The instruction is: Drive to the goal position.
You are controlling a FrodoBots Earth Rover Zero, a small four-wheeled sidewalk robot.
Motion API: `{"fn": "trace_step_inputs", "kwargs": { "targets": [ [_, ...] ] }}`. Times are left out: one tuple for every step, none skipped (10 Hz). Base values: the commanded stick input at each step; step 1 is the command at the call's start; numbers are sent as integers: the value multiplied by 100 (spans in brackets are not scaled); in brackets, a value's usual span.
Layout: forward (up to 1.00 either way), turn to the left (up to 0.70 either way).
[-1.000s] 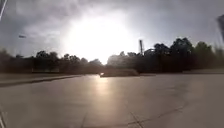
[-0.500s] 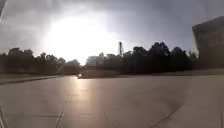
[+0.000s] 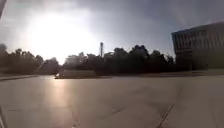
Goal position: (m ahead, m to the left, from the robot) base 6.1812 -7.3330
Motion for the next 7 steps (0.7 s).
{"fn": "trace_step_inputs", "kwargs": {
  "targets": [
    [70, 0],
    [70, 0],
    [70, 0],
    [70, 0],
    [70, 0],
    [70, 0],
    [70, 0]
  ]
}}
